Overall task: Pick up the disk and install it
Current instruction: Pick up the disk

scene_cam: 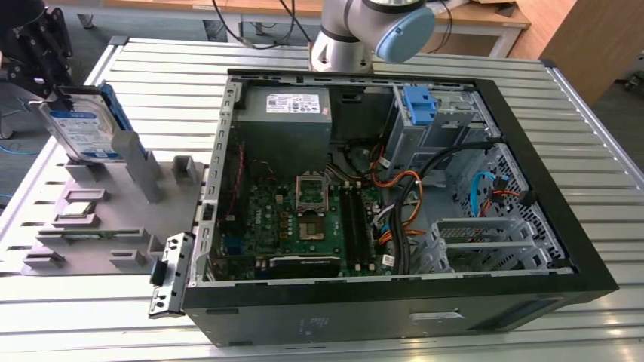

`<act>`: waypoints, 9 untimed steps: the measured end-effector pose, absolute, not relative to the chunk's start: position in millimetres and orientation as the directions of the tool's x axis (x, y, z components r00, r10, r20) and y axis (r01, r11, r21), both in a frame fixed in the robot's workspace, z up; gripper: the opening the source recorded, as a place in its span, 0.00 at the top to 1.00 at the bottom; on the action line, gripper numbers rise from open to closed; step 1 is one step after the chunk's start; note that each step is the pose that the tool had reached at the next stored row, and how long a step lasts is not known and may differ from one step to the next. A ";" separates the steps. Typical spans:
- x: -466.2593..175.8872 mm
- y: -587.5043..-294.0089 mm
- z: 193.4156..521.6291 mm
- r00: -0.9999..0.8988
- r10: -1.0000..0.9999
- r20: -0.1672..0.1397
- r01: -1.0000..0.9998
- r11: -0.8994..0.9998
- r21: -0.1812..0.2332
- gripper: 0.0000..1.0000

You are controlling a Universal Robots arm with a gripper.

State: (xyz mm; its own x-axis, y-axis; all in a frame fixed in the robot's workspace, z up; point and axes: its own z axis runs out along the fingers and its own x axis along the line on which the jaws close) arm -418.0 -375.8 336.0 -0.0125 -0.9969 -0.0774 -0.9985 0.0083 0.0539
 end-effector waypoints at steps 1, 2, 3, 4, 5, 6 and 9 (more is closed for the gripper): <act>-418.1 -375.8 338.1 -0.012 -0.997 -0.078 -0.999 0.008 0.054 0.65; -418.1 -375.9 340.9 -0.012 -0.997 -0.078 -0.999 0.008 0.054 0.65; -418.1 -375.8 343.7 -0.012 -0.997 -0.078 -0.999 0.008 0.054 0.65; -418.1 -375.8 346.5 -0.012 -0.997 -0.078 -0.999 0.008 0.053 0.65; -418.1 -375.8 349.3 -0.012 -0.997 -0.078 -0.999 0.008 0.053 0.65; -418.1 -375.9 352.3 -0.012 -0.997 -0.078 -0.999 0.008 0.054 0.65; -418.1 -375.9 361.6 -0.012 -0.997 -0.078 -0.999 0.008 0.054 0.65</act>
